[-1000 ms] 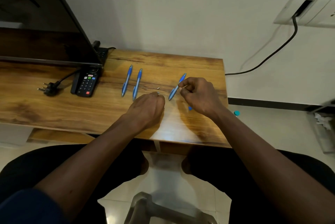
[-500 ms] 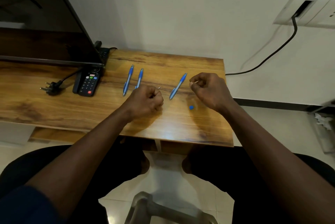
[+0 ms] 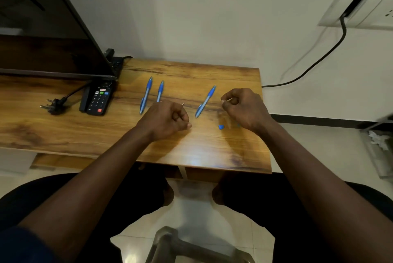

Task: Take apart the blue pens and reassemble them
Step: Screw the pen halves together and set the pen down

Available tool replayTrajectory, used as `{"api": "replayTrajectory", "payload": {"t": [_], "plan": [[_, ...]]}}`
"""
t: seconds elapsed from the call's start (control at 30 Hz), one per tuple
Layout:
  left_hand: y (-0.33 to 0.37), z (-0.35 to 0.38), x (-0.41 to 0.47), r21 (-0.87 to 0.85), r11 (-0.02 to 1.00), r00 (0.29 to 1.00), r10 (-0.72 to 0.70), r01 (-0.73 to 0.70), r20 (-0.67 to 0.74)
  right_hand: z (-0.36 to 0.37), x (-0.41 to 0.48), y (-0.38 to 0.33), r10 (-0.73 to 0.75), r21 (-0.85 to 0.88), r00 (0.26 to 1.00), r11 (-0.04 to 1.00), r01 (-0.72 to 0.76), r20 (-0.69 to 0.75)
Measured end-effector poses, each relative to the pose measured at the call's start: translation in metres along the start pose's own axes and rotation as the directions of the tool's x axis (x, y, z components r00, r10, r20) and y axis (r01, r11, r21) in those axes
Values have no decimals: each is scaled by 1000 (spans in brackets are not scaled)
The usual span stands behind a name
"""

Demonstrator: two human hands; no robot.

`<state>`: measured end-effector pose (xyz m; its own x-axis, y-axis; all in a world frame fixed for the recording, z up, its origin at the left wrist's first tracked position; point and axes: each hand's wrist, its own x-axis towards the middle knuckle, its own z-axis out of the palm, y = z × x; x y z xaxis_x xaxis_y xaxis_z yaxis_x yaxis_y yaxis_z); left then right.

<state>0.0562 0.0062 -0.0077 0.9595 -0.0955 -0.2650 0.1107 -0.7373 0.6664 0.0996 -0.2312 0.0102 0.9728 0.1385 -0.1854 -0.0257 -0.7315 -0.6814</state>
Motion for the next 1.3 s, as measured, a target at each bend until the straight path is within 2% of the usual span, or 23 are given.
{"api": "replayTrajectory", "payload": {"t": [0.07,0.17,0.37,0.5,0.6,0.7,0.77,0.87,0.97,1.03,1.17,1.3], "plan": [[4,9,-2,137,991,1000,4,-2,-18,5,-1,-2,-10,-18,1000,1000,10,25],[11,15,-1,245,970,999,16,-5,-45,9,-4,-3,-19,-42,998,999,22,58],[19,23,-1,498,867,999,36,-30,-2,10,-3,-4,-19,-39,998,999,21,59],[18,27,0,556,830,999,17,-38,42,10,-3,-4,-27,-54,997,998,31,76],[15,24,0,472,881,996,-5,-40,93,10,-4,-4,-37,-55,995,998,42,90],[13,8,-1,223,974,990,-61,31,129,5,-2,-2,-47,-35,995,998,51,87],[11,-3,-1,83,994,988,-81,70,132,3,-1,-2,-54,-28,995,998,56,82],[6,-9,-2,45,996,987,-82,76,140,2,0,-3,-58,-20,995,998,60,82],[5,-5,-4,133,990,992,-51,36,115,3,-1,-7,-67,-25,994,997,69,83],[7,-2,-11,267,964,997,2,-21,71,5,-3,-8,-72,-36,994,997,75,81],[9,15,-34,611,771,983,147,-181,105,8,-12,-11,-82,-75,993,993,89,90],[11,33,-57,711,678,983,123,-186,140,9,-30,-14,-98,-132,988,985,113,119]]}}
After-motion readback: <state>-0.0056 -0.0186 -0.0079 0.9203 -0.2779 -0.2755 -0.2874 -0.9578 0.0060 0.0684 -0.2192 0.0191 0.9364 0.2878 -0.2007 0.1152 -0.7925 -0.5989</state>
